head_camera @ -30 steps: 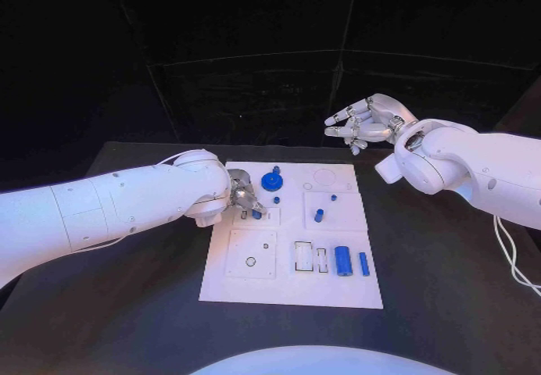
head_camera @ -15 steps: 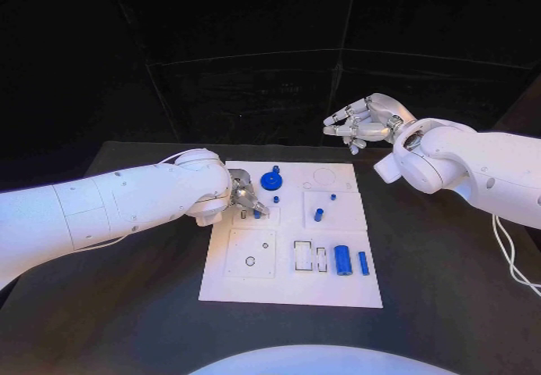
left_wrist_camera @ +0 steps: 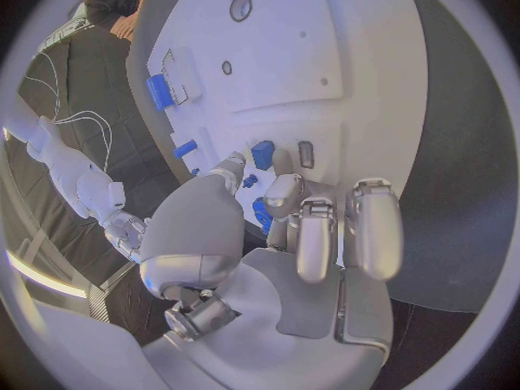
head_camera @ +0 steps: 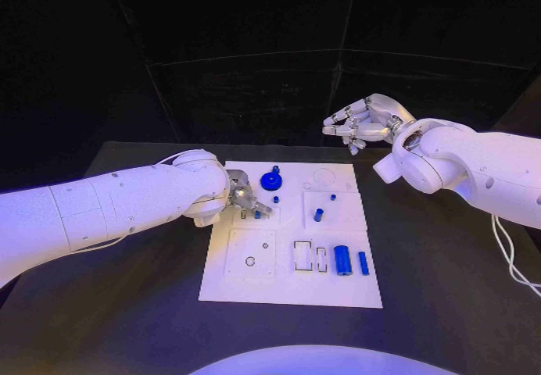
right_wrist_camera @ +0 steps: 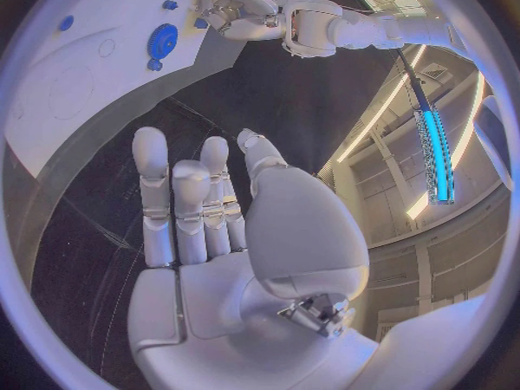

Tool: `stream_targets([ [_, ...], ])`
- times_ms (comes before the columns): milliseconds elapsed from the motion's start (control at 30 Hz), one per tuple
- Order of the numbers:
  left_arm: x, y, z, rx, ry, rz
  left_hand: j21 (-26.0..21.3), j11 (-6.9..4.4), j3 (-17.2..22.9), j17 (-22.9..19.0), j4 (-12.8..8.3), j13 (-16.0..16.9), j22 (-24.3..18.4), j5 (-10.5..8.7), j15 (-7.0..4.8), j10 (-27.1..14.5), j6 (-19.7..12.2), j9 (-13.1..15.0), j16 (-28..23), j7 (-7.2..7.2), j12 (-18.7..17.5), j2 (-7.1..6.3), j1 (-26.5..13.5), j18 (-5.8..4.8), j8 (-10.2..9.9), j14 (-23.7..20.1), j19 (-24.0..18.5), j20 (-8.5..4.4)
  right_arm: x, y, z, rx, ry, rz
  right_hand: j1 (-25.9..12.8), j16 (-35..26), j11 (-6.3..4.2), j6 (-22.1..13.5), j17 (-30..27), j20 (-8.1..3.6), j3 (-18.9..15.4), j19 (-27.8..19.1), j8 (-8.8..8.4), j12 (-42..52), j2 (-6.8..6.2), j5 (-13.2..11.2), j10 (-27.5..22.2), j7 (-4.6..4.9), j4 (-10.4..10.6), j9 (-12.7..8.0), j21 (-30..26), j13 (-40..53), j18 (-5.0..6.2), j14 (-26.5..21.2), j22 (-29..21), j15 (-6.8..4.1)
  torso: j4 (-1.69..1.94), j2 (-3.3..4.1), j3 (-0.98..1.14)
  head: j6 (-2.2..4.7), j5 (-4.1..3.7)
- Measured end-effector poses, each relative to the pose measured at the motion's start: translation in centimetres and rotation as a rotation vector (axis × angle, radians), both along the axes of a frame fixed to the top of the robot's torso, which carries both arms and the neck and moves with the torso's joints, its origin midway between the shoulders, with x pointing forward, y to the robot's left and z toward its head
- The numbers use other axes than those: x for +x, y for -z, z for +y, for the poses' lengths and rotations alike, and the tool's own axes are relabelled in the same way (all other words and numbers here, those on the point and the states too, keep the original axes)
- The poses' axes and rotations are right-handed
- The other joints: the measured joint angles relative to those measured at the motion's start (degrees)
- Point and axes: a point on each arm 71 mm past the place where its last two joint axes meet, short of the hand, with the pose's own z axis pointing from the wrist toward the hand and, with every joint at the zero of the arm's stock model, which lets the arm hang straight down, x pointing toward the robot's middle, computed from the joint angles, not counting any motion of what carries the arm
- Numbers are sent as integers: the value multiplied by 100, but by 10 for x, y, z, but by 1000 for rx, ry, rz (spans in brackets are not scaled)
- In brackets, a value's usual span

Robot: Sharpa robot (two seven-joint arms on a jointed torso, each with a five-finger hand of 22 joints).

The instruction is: Assemble the parts on the task board

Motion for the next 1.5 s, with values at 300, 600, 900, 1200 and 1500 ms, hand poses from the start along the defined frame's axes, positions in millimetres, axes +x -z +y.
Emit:
stream_targets([
  [300,5,-33,10,-55,-20,-49,-170,43,-376,0,96,-262,-270,0,-21,-172,-222,-39,0,38,-172,159,434,0,-93,-20,-21,-21,1,0,-2,-2,5,1,0,-31,0,0,5,0,0,0,0,0,0,-99,0,0,0,0,0,34,0,0,16,0,0,-2,-1,22,7],
  [600,15,-69,18,-61,-4,-88,-306,145,-677,0,222,-345,-436,0,52,-274,-416,-233,0,168,-213,299,620,0,-356,-8,-24,25,4,1,0,-4,5,3,1,-30,0,-17,21,0,0,0,0,1,0,-112,0,-17,0,0,0,48,0,0,32,0,6,-2,1,47,18],
  [900,41,-72,23,8,-4,-35,-393,224,-911,0,254,-412,-539,0,137,-352,-618,-486,0,265,-244,433,754,1,-648,-29,-58,99,5,2,3,-5,-2,7,1,-30,22,-38,22,0,0,0,21,2,0,-112,22,3,-1,0,0,57,0,0,32,0,6,1,2,62,82],
  [1200,65,-62,34,63,-53,18,-393,224,-974,0,253,-401,-521,0,156,-352,-534,-543,0,286,-244,509,829,0,-671,-9,-57,99,5,2,5,-4,-8,9,1,-30,21,-38,26,0,0,0,21,2,0,-112,21,3,-1,0,0,61,0,0,37,0,-12,13,-2,76,115],
  [1500,73,-48,38,78,-76,50,-393,224,-1045,0,262,-377,-484,0,156,-352,-491,-575,0,287,-244,593,865,1,-671,-9,-37,120,5,2,6,-4,-11,9,1,-30,21,-38,20,0,0,1,21,3,0,-112,21,3,-1,1,0,61,0,0,37,0,-17,23,-4,76,104],
])
